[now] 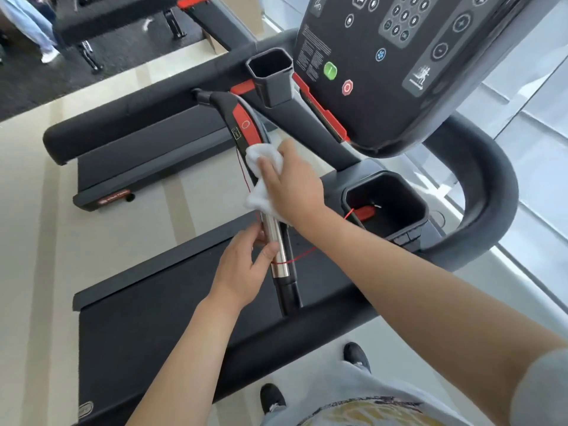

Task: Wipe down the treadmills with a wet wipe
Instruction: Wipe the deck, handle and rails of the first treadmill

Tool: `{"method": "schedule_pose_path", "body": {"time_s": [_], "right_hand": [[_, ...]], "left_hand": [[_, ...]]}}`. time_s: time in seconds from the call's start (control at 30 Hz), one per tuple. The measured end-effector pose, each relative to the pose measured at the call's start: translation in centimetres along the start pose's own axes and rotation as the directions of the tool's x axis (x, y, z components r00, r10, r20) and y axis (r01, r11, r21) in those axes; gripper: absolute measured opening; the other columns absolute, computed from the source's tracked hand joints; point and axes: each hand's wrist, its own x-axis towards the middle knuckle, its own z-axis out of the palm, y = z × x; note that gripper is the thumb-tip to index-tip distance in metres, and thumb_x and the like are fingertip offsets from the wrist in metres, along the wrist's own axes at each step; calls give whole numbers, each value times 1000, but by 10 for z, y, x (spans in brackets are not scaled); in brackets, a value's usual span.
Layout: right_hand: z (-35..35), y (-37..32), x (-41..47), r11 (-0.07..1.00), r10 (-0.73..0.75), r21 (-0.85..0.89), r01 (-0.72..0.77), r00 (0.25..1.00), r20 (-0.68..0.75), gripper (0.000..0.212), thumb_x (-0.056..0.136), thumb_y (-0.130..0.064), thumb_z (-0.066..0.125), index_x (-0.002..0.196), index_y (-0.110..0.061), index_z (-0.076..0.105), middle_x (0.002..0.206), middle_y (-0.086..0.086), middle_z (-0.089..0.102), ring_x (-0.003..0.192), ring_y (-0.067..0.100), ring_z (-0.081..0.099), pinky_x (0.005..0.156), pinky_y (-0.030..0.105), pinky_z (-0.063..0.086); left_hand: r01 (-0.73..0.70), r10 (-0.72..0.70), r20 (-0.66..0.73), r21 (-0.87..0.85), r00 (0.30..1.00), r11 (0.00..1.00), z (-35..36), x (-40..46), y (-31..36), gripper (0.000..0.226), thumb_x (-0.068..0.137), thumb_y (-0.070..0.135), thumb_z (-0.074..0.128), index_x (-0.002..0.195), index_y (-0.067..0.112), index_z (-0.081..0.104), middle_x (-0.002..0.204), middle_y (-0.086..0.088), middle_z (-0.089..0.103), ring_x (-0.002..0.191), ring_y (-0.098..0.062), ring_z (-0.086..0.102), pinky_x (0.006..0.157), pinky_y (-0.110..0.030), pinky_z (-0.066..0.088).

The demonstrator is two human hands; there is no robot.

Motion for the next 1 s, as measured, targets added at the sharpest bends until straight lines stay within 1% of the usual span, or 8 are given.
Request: {"method": "schedule_pose_path", "body": {"time_s": [0.13, 0.3, 0.43, 0.5, 0.6, 0.8, 0.87, 1.0], "right_hand": [[-5, -7, 5, 977, -179, -118, 180, 984, 17, 31, 96, -38, 65, 108, -14, 49, 79, -6, 52, 71, 25, 56, 62, 36, 40], [4, 9, -58, 850, -409, -316, 422, 906, 108, 26, 79, -26, 77, 86, -18, 53, 75, -4, 49, 50, 25, 41, 49, 26, 28], [-5, 28, -112, 818, -402, -318, 478, 873, 277, 22, 79, -39, 53, 80, -25, 36, 71, -9, 35, 54, 20, 38, 49, 26, 26], [-9, 27, -113, 800, -416, -335, 498, 862, 288, 26, 82, -36, 62, 80, -26, 39, 70, -11, 37, 54, 18, 37, 48, 27, 24], [-6, 14, -92, 770, -428, -370, 520, 851, 305, 27, 86, -32, 74, 84, -21, 49, 71, -9, 46, 53, 23, 45, 51, 29, 33], [-4, -11, -49, 784, -442, -406, 470, 881, 166, 42, 85, -29, 77, 81, -24, 36, 69, -7, 40, 51, 25, 40, 49, 28, 28], [-6, -10, -54, 809, -393, -384, 445, 895, 210, 38, 86, -30, 75, 81, -22, 38, 67, -7, 40, 55, 23, 41, 50, 29, 25], [-23, -10, -78, 866, -214, -325, 380, 869, 445, 27, 86, -38, 71, 83, -24, 48, 67, -8, 50, 68, 20, 53, 55, 31, 31]], "left_hand": [[61, -61, -16, -14, 998, 998, -7, -7, 7, 65, 93, 75, 51, 140, 29, 55, 127, 17, 59, 126, -6, 53, 107, -39, 48], [116, -116, 48, -8, 992, 993, -25, -36, 2, 47, 94, 62, 64, 136, 43, 54, 134, 27, 55, 131, 5, 48, 112, -38, 46], [62, -62, 111, 8, 992, 998, -28, -73, -3, 44, 94, 58, 69, 134, 42, 60, 130, 32, 56, 130, 6, 49, 109, -27, 43], [22, -24, 107, 22, 994, 1000, -25, -81, -3, 41, 97, 51, 68, 135, 39, 61, 130, 30, 57, 128, 8, 50, 107, -19, 40], [5, -10, 85, 61, 996, 998, -26, -80, -4, 37, 101, 42, 66, 135, 30, 64, 129, 23, 60, 123, 6, 51, 99, -11, 36], [-2, -4, 50, 120, 999, 993, -29, -86, -3, 27, 104, 37, 61, 128, 27, 68, 120, 19, 64, 116, -1, 57, 97, -19, 44], [10, -12, 8, 152, 1000, 988, -30, -91, -2, 24, 105, 35, 59, 125, 26, 69, 118, 19, 65, 114, -3, 59, 95, -23, 47], [78, -62, -92, 192, 994, 978, -31, -109, 3, 20, 106, 32, 56, 118, 26, 71, 111, 19, 66, 107, -3, 61, 87, -23, 49]]}}
